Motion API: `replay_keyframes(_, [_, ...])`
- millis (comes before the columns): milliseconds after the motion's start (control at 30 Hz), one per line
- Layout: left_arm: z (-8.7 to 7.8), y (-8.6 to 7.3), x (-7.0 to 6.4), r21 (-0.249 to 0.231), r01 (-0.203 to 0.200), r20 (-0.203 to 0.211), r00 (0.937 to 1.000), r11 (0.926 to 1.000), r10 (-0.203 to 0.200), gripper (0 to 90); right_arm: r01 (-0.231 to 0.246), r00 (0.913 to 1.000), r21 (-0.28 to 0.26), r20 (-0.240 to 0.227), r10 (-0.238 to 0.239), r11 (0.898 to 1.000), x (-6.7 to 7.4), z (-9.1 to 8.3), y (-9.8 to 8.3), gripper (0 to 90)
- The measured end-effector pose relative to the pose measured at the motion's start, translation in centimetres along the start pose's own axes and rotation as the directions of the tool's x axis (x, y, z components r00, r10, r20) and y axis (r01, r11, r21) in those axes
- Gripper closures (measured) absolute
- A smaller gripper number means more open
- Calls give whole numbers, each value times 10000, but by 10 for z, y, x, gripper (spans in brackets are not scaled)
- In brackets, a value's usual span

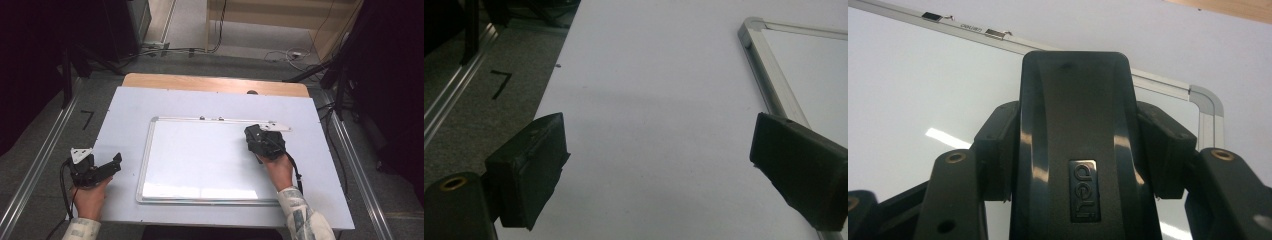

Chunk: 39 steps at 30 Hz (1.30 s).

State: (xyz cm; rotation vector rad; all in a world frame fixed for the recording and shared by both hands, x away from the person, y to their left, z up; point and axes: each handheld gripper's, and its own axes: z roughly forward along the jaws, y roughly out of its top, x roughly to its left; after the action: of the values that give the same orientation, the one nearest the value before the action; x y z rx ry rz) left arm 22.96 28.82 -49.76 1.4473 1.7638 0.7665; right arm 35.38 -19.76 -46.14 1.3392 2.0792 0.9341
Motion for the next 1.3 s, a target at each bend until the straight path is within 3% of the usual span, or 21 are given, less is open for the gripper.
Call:
replay_keyframes(567, [-1,0,-1,-20,-19,8,10000,10000,19,88,-453,9990,-174,-68,452,9988,2,-30,-15,387])
replay_keyframes(1067, [-1,0,-1,2,-6,54,10000,10000,6,88,-1076,9902,-78,891,1078,9942,1,-63,-44,387])
replay_keyframes(1300, [-2,0,0,-8,7,74,10000,10000,-7,88,-1660,9780,-51,1273,1653,9861,3,-72,-55,387])
